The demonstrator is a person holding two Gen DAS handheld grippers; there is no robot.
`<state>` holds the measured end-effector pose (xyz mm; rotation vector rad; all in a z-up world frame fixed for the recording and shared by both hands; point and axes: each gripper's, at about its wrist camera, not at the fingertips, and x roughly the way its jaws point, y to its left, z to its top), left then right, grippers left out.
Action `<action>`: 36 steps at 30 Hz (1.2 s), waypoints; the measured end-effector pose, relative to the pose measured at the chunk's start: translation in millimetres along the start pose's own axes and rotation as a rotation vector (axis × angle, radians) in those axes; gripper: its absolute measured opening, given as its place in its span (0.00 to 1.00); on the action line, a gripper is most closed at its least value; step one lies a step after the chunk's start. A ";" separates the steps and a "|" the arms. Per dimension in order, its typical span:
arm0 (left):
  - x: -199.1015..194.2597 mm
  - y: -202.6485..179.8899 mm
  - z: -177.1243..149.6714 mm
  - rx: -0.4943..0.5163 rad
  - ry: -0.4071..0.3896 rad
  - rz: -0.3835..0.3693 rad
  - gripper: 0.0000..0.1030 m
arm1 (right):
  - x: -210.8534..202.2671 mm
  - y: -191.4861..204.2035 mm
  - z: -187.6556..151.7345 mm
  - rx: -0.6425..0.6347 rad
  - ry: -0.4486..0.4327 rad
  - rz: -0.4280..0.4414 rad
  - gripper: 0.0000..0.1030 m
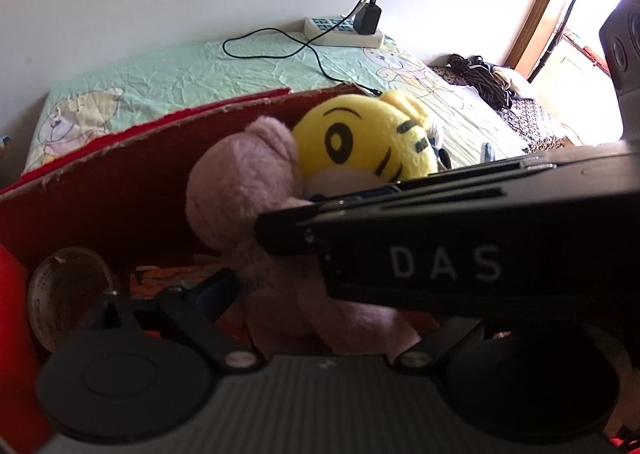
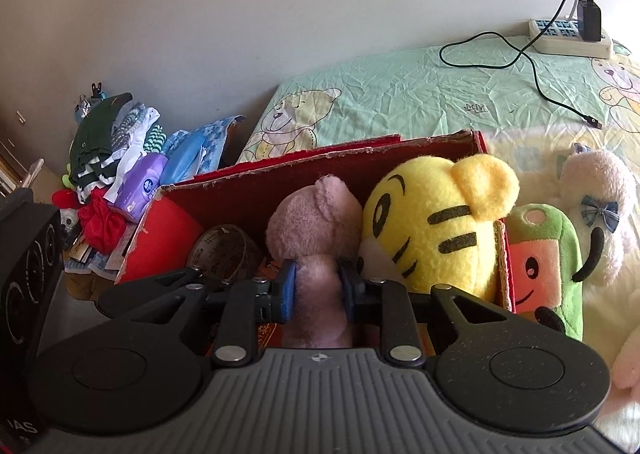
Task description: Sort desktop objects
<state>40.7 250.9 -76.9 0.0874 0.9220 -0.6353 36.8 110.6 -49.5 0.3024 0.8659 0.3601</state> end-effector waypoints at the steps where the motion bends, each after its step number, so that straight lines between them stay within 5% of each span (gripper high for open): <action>1: -2.0 0.6 0.0 -0.003 -0.002 0.000 0.96 | -1.9 -0.9 0.1 0.009 -0.005 0.001 0.26; 17: -10.2 -14.5 -5.7 0.056 -0.011 -0.002 0.97 | -11.3 -6.1 -9.4 0.036 0.020 -0.023 0.23; 36: -22.4 8.0 -8.5 -0.031 -0.001 -0.028 0.97 | -25.6 -7.2 -9.0 0.060 -0.028 0.008 0.27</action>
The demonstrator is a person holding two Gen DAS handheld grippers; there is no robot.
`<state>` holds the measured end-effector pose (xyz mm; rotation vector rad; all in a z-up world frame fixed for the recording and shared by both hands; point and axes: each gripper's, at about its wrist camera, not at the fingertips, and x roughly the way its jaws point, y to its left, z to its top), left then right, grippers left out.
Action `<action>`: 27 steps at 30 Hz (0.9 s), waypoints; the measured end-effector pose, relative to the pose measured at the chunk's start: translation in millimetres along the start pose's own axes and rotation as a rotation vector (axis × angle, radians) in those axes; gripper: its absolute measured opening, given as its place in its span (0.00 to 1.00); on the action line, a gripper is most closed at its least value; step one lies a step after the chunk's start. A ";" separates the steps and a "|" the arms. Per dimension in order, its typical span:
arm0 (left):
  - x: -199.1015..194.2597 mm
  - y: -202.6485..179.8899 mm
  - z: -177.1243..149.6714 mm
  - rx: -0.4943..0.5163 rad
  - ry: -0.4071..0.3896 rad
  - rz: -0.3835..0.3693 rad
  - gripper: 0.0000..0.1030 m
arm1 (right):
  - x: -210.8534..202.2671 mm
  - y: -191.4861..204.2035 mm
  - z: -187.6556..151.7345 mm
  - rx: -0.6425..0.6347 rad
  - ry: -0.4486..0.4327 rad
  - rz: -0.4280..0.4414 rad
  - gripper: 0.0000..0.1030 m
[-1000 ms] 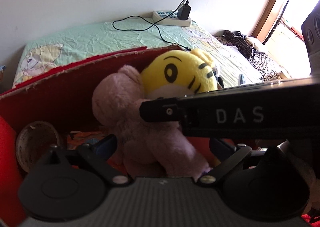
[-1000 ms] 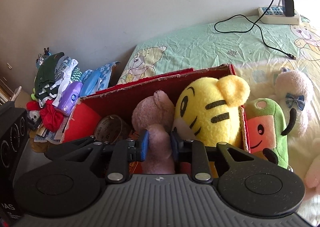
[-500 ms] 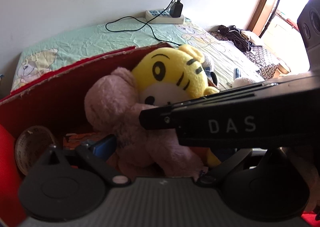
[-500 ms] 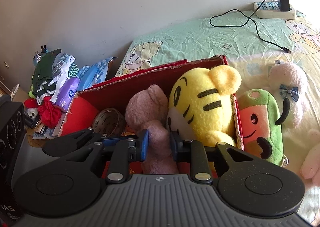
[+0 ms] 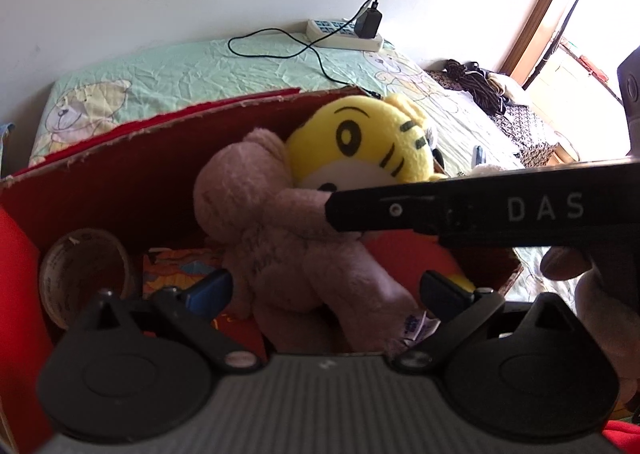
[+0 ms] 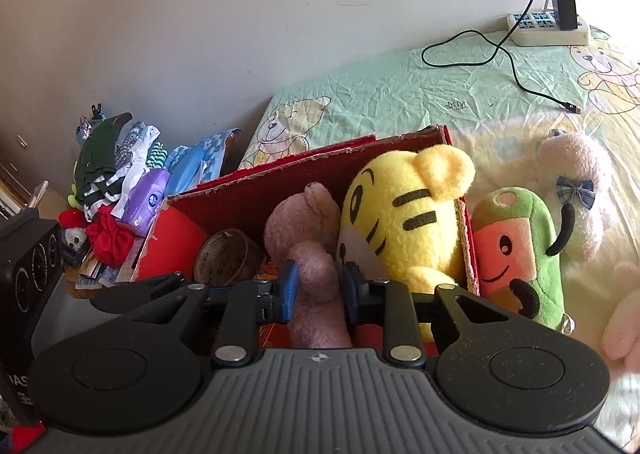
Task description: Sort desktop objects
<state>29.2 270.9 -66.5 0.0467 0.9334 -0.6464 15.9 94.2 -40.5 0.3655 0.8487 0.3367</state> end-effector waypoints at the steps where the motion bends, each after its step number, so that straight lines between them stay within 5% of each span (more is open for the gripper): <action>1: -1.6 0.9 -0.6 -0.003 -0.003 -0.001 0.97 | -1.2 -1.1 0.0 0.004 -0.003 0.003 0.27; 15: -10.6 2.6 0.6 -0.068 -0.015 -0.014 0.97 | -11.5 -7.4 -6.3 0.028 -0.029 0.021 0.24; 27: -12.6 -12.2 3.7 -0.091 0.016 0.143 0.97 | -32.7 -5.8 -21.7 -0.029 -0.086 0.003 0.24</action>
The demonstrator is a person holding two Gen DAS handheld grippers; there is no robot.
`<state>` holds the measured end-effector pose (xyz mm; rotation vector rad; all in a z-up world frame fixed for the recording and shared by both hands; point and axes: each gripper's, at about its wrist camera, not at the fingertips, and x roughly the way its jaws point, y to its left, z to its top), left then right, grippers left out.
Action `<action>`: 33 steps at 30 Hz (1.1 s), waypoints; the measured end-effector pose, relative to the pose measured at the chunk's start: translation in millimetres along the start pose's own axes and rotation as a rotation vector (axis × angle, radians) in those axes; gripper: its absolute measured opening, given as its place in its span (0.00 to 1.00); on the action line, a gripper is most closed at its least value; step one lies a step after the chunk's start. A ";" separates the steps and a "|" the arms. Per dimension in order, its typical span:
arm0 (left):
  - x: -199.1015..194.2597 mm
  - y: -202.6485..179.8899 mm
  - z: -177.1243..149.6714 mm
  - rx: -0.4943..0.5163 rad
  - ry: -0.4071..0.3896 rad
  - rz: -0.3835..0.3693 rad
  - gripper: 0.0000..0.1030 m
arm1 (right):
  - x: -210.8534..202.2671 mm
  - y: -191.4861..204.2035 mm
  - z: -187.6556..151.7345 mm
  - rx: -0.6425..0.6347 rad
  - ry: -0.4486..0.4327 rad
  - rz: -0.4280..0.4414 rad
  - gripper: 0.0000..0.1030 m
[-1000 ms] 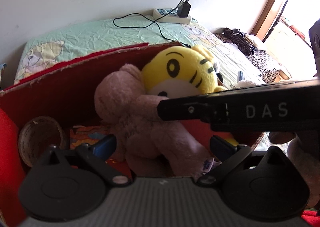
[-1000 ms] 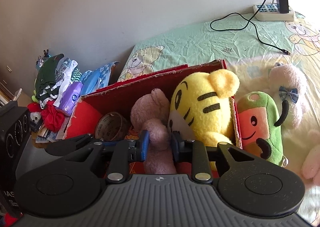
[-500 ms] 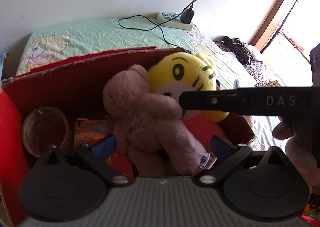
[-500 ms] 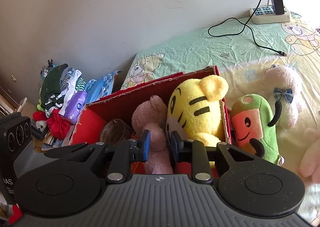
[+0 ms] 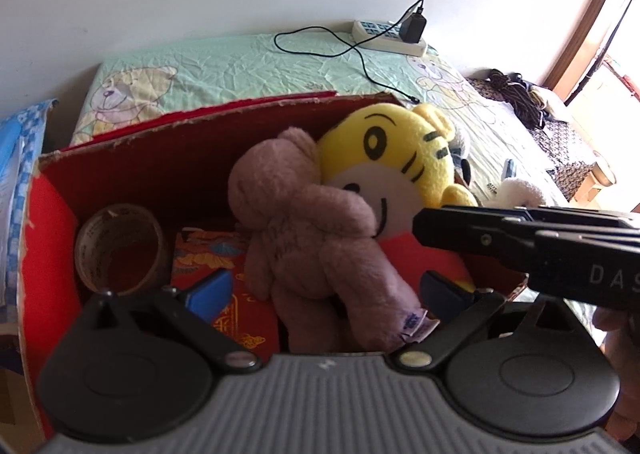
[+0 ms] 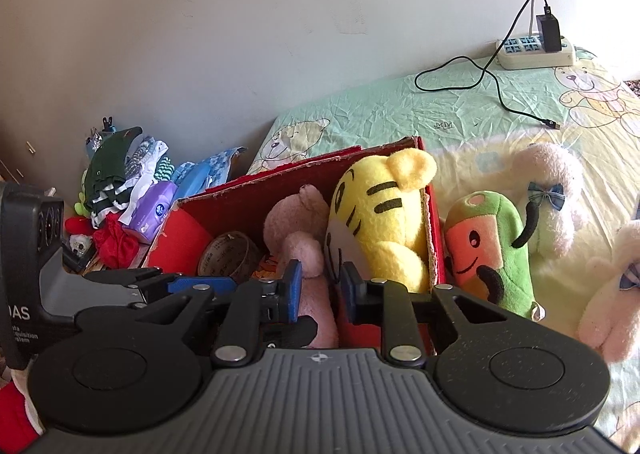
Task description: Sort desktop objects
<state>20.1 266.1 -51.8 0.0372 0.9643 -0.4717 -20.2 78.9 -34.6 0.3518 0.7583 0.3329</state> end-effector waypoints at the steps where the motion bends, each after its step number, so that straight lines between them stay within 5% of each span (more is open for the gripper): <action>1: -0.3 -1.8 -0.1 0.000 0.003 0.014 0.97 | -1.2 -0.6 -1.4 -0.001 -0.003 -0.006 0.24; 14: -0.2 -19.7 -6.4 -0.002 0.028 0.119 0.97 | -14.5 -14.2 -17.1 0.044 -0.046 -0.024 0.25; 33: 4.4 -42.0 -9.0 -0.125 0.034 0.299 0.97 | -16.6 -37.1 -7.2 -0.008 0.038 0.118 0.25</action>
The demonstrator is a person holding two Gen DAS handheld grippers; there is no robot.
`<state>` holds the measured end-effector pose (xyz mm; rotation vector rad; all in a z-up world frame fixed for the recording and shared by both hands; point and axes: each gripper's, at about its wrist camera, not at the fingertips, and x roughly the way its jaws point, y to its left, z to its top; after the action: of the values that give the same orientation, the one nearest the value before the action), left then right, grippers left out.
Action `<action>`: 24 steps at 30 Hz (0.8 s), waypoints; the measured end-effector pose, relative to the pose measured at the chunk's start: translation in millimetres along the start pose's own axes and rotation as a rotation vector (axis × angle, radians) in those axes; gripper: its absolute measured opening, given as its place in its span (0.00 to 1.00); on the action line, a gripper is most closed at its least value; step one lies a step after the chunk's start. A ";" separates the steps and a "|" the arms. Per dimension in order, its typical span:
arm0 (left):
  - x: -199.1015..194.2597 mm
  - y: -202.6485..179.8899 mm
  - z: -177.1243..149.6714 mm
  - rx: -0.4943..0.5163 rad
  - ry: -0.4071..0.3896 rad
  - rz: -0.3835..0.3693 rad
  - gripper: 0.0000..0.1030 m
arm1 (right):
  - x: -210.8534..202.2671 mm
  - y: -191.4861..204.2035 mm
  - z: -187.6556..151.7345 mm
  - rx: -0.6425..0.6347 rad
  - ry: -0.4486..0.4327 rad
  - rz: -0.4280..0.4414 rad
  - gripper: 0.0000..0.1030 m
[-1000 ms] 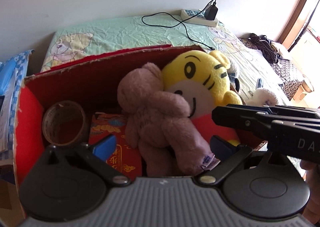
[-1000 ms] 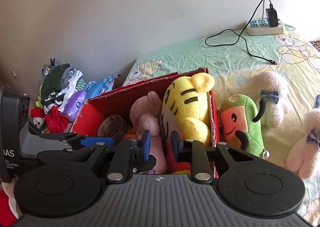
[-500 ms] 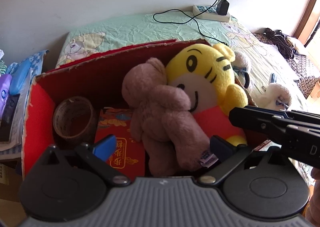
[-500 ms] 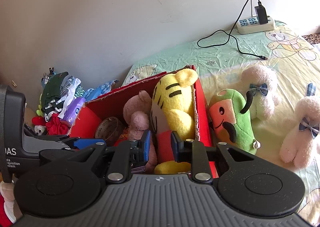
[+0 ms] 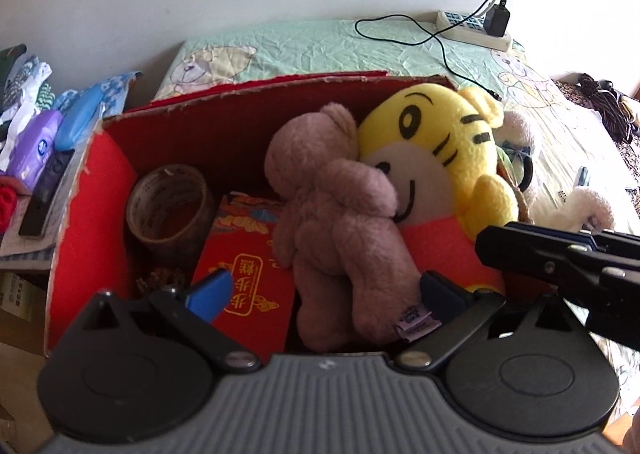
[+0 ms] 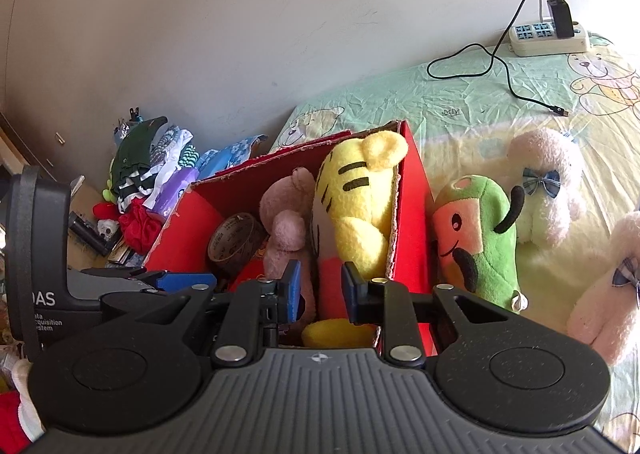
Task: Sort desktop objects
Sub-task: 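Open the right tool and withdraw it from the red box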
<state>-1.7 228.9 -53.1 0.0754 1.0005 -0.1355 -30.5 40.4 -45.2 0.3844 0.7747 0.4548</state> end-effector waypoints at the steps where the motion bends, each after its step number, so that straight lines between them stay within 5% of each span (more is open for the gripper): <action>1: -0.2 -0.9 -0.3 -0.002 0.000 0.006 0.97 | -1.1 -1.1 -0.4 -0.003 0.002 0.008 0.25; 24: -13.1 -24.1 -7.3 -0.048 -0.006 0.153 0.97 | -44.8 -46.7 -9.3 0.028 -0.035 0.119 0.25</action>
<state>-18.3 207.0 -45.9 0.1072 0.9882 0.0278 -53.8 -20.5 -48.2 0.4652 0.7273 0.5481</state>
